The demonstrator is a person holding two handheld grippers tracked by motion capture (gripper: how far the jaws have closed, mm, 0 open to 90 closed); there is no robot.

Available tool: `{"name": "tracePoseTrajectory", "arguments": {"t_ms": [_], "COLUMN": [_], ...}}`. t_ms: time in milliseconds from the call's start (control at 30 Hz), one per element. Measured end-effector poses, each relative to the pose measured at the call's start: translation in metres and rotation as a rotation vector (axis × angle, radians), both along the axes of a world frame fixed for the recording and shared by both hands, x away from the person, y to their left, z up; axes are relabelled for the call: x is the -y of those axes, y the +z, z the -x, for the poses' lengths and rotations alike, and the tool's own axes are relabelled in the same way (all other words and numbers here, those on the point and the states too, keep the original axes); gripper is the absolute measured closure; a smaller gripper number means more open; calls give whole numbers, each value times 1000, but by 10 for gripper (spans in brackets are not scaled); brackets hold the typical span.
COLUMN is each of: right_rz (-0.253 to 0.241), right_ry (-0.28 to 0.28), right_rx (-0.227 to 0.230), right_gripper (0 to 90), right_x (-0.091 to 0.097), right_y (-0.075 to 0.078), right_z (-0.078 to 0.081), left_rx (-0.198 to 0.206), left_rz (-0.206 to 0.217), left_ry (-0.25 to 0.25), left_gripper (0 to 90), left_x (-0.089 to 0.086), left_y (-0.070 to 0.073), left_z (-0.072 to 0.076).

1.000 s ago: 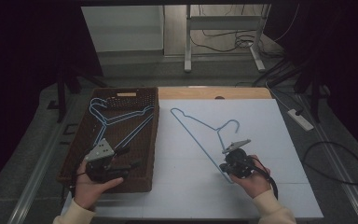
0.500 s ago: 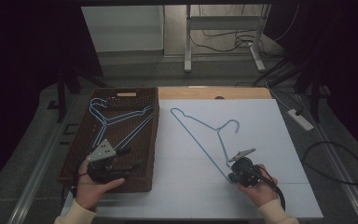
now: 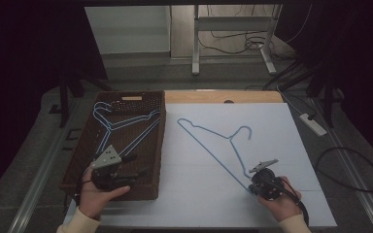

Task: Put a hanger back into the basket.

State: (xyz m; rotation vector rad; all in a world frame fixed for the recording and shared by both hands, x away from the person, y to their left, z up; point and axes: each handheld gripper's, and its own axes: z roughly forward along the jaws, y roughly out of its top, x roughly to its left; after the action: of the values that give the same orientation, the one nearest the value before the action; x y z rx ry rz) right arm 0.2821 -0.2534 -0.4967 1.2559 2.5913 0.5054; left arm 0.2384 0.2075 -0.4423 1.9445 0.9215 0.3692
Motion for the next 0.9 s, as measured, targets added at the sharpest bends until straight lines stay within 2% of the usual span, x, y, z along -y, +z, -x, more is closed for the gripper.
{"name": "tracePoseTrajectory", "arguments": {"t_ms": [200,367,433,467,500,667,733,800,900], "right_rz": [-11,-1,-3,-3,-2,-5,-3,20,28], "right_ry": [-51,-120,-153,-153,-189,-225,-246,-257,-265], "right_rx": [-18,-10,2,2,13,24,31,47,58], "right_gripper": [900,900,900,900,900,900,900,900,900], "right_x": [28,54,63,63,72,81,86,87,88], "right_y": [2,4,4,4,4,5,5,5,4], "right_z": [9,9,6,6,1,-8,-16,-20,-26], "left_rx": [1,2,2,2,2,2,0,0,0], "left_rz": [-2,-6,-4,-4,-4,-4,-3,-5,-4], "left_ry": [2,3,5,5,6,6,6,4,6], "left_gripper": [358,358,358,358,358,358,359,359,359], "left_x": [0,1,0,0,0,0,0,0,-1], "left_y": [0,0,0,0,1,0,0,0,0], "left_z": [0,0,0,0,0,0,0,0,-1]}}
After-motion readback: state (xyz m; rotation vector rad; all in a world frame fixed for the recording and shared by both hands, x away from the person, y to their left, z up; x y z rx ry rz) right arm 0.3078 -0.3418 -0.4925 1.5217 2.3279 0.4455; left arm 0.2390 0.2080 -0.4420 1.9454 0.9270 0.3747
